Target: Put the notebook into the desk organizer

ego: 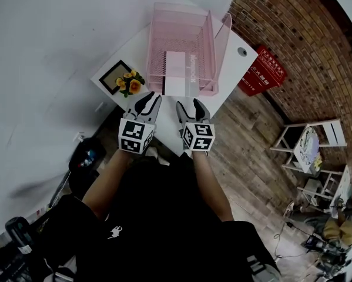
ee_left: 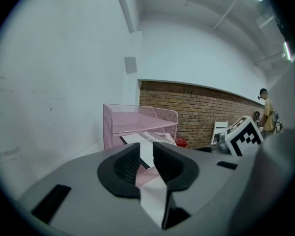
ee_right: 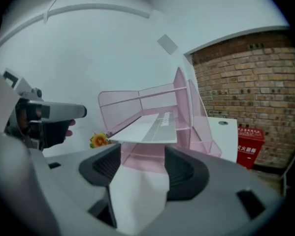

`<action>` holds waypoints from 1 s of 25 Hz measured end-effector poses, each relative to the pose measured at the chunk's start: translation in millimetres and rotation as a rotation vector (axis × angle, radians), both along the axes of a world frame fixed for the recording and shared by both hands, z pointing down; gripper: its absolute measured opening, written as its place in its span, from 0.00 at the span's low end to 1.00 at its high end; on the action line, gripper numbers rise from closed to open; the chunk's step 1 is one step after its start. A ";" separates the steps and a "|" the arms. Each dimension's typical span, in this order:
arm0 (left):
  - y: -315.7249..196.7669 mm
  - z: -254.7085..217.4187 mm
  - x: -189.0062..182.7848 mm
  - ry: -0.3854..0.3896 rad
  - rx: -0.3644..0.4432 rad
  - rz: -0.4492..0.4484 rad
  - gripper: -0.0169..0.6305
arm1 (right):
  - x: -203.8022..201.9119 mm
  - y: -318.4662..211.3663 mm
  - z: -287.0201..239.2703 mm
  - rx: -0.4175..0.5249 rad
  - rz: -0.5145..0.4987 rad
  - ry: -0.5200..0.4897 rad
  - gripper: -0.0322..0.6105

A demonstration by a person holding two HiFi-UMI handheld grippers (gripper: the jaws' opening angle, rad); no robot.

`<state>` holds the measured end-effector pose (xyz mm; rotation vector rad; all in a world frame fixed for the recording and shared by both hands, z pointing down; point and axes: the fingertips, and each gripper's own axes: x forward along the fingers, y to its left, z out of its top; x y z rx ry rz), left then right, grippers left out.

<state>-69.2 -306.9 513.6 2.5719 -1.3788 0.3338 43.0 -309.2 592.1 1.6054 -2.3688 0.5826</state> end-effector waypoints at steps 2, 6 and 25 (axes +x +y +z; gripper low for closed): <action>0.2 0.0 -0.7 0.000 0.003 0.009 0.15 | -3.1 4.7 1.7 0.009 0.024 0.039 0.48; 0.5 2.7 -7.2 -0.008 0.007 0.025 0.15 | -15.1 6.0 -0.5 0.031 0.039 0.053 0.48; -3.6 -1.8 -39.7 -0.021 0.022 0.004 0.14 | -14.3 -22.1 -0.7 0.001 0.173 0.133 0.42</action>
